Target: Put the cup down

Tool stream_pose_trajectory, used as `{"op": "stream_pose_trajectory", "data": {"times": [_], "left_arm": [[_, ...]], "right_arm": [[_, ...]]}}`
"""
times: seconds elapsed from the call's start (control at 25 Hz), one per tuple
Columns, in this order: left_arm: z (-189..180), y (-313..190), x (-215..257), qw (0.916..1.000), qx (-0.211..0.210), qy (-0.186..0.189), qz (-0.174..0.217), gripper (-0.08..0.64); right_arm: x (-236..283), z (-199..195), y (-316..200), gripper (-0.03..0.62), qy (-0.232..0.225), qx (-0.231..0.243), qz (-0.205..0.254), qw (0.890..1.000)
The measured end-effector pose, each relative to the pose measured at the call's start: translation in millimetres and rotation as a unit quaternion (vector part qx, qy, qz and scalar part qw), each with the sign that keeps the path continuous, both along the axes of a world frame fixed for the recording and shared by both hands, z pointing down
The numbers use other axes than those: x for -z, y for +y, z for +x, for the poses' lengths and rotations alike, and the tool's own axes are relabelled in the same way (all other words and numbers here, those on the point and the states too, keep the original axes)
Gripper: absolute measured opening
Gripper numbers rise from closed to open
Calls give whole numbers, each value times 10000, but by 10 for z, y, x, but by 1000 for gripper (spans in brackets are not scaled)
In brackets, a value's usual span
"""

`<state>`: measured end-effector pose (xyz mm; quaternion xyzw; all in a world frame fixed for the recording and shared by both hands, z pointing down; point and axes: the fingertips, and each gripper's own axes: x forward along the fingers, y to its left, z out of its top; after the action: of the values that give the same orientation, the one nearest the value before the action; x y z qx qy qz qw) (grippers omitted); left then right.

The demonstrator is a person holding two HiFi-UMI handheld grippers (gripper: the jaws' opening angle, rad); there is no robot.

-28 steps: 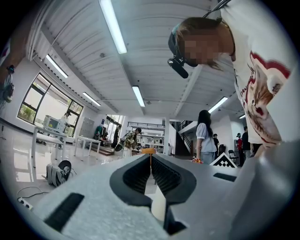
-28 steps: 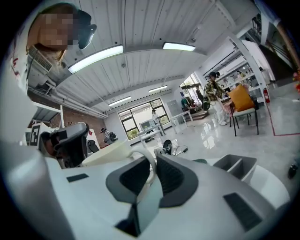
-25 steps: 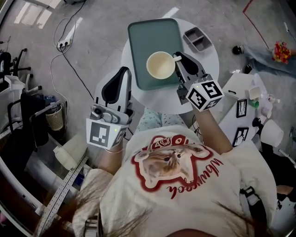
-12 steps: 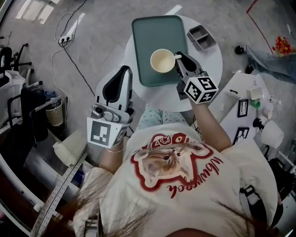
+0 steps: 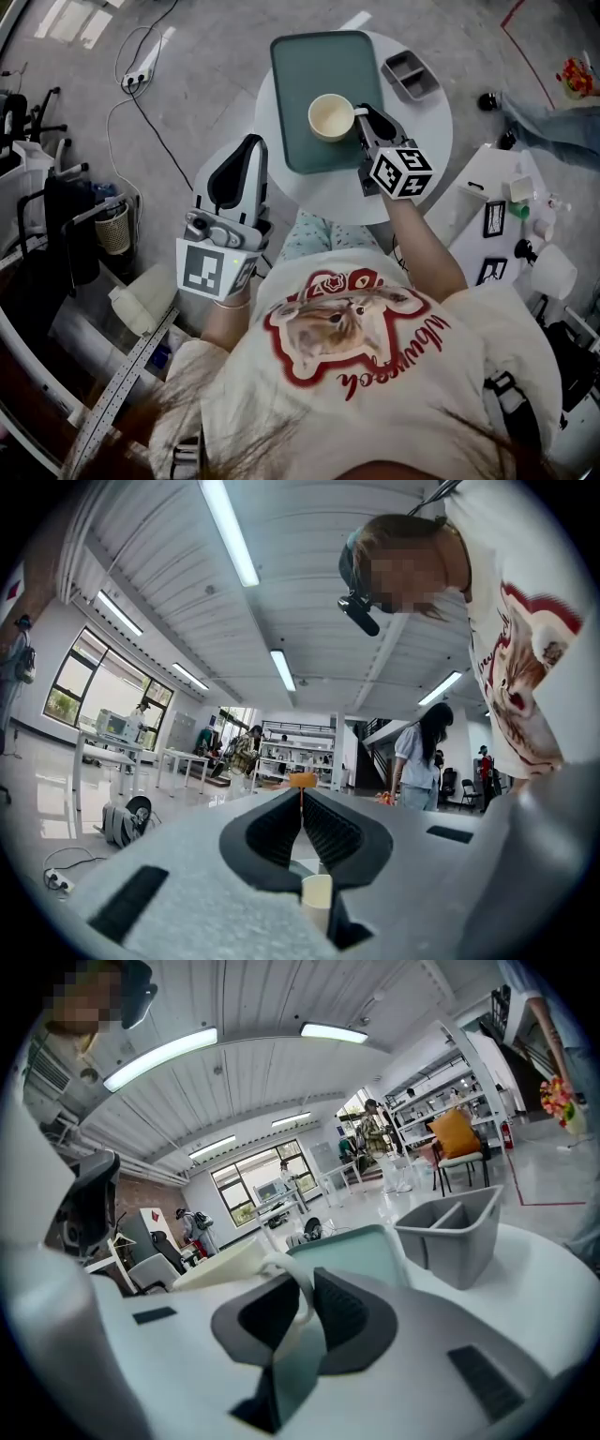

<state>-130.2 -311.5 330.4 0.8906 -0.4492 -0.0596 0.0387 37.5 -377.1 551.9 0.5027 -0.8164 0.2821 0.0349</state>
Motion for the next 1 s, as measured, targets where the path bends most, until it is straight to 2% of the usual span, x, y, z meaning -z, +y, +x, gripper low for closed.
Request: {"op": "stream_pose_trajectory", "data": {"times": [0.24,0.52,1.0], "left_arm": [[23,47,29,10000,-1,45,-4,15],[-106,124,5,9999,98,-114,55,15],[-171,156,29,9997,142,-171,69,15]], "right_arm": [[-118,-27,-47,48,96,43,-81,9999],[-193,-50,-103,48,59,-22,-123,9999],[-287,-51,-174,48,214,37,-117,9997]]}}
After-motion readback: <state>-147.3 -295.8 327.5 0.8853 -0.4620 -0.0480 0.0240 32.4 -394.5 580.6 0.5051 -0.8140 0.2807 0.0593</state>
